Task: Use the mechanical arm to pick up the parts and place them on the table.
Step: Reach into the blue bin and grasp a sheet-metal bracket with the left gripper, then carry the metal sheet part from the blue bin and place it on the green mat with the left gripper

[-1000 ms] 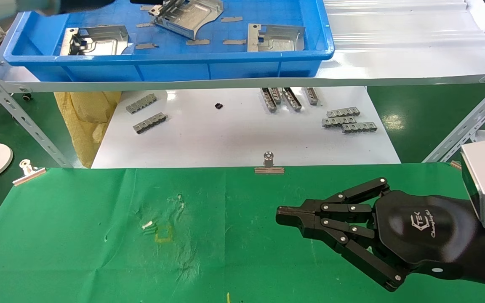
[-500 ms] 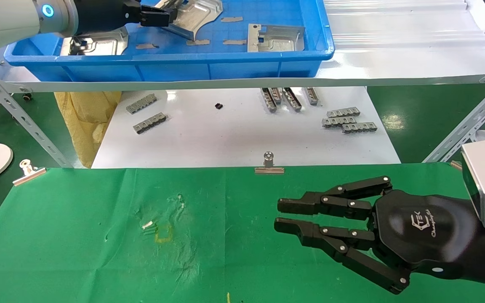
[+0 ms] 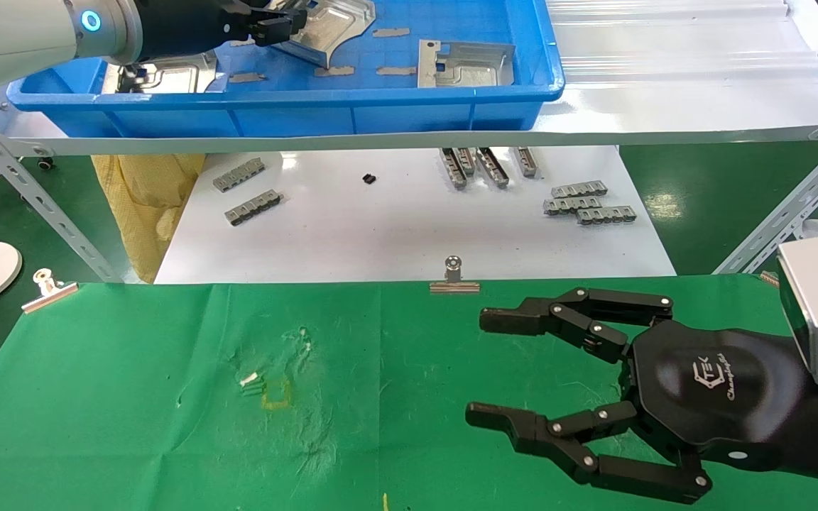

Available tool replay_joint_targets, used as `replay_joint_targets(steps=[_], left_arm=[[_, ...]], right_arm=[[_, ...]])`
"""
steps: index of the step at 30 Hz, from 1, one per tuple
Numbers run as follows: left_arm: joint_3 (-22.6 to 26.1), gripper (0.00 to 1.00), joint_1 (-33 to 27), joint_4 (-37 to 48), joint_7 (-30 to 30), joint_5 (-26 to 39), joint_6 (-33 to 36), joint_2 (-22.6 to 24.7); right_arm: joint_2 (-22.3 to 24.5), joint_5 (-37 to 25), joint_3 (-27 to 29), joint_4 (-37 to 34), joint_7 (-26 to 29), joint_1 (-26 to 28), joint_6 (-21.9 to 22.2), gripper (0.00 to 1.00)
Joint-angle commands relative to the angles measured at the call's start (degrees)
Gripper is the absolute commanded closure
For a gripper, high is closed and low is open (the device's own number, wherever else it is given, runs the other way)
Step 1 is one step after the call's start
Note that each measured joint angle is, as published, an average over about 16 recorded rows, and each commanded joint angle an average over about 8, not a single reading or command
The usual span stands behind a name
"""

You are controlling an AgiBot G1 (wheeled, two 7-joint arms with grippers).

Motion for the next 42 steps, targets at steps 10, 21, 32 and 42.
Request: replay_joint_targets(steps=[10, 21, 32, 42], left_arm=[[-0.21, 1.0, 0.01, -0.25, 0.11, -0.39, -0.81, 0.21], [-2.05, 1.0, -1.71, -3.05, 3.42, -3.31, 7.11, -2.39], [-4.53, 1.0, -0.44, -7.36, 13.85, -8.23, 34.13, -9.8], [-3.18, 1.0, 1.13, -13.92, 22.6, -10.69, 49.43, -14.81]], right_arm=[[0.0, 0.0, 0.0, 0.0, 0.0, 0.0, 0.0, 0.0], [0.0, 0.0, 0.0, 0.0, 0.0, 0.0, 0.0, 0.0], [0.0, 0.0, -0.01, 0.0, 0.0, 0.0, 0.0, 0.0], [0.0, 0.01, -0.01, 0.0, 0.0, 0.0, 0.0, 0.0]])
